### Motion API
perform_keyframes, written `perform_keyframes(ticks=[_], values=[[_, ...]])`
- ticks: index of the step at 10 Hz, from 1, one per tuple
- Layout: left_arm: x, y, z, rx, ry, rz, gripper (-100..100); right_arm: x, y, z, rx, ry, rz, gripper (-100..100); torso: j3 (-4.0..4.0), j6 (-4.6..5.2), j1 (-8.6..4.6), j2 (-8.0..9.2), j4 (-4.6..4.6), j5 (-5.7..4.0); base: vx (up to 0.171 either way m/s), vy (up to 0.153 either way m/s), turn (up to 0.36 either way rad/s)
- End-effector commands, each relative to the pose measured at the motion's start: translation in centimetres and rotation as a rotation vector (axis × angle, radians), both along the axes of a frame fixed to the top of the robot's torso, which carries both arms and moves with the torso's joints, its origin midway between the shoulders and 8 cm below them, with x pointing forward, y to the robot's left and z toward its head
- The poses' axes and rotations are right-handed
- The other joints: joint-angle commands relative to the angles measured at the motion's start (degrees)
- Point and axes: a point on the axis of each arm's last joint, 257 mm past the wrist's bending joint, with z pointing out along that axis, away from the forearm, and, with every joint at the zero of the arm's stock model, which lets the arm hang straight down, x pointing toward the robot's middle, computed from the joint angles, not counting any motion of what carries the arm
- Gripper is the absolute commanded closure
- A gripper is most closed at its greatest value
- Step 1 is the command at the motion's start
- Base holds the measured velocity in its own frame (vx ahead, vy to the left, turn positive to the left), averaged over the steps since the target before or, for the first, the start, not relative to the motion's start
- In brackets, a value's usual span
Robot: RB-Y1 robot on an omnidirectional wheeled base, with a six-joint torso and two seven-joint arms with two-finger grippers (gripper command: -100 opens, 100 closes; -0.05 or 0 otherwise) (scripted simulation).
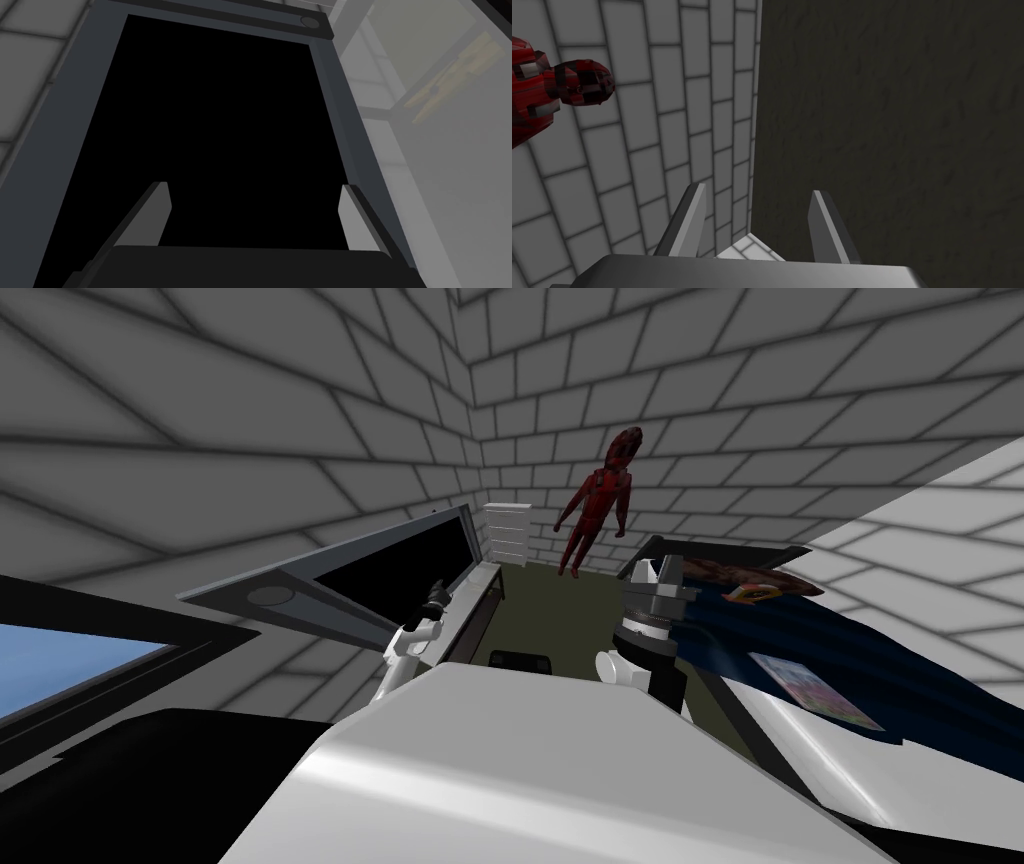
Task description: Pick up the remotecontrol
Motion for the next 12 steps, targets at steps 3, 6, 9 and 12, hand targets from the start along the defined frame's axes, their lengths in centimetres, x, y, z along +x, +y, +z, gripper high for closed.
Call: perform_keyframes(ticks=[3,6,9,12], values=[[-0.7,3.2,-3.8,-0.088,0.110,0.063,-100,0.0,0.0,0.0,0.000,0.000,0.000,0,0.00,0.01,0.04,0.00,0.00,0.01,0.033,-0.015,-0.066],[-1.4,4.4,-6.1,-0.136,0.181,0.095,-100,0.0,0.0,0.0,0.000,0.000,0.000,0,-0.01,0.02,0.04,-0.02,0.00,0.02,0.036,-0.011,-0.046],[-2.9,6.6,-9.5,-0.223,0.278,0.157,-100,0.0,0.0,0.0,0.000,0.000,0.000,0,-0.01,0.01,0.09,-0.01,0.00,0.02,0.038,0.000,-0.041],[-4.1,7.5,-11.6,-0.274,0.346,0.191,-100,0.0,0.0,0.0,0.000,0.000,0.000,0,-0.01,0.00,0.15,-0.01,0.00,0.04,0.033,0.013,-0.022]])
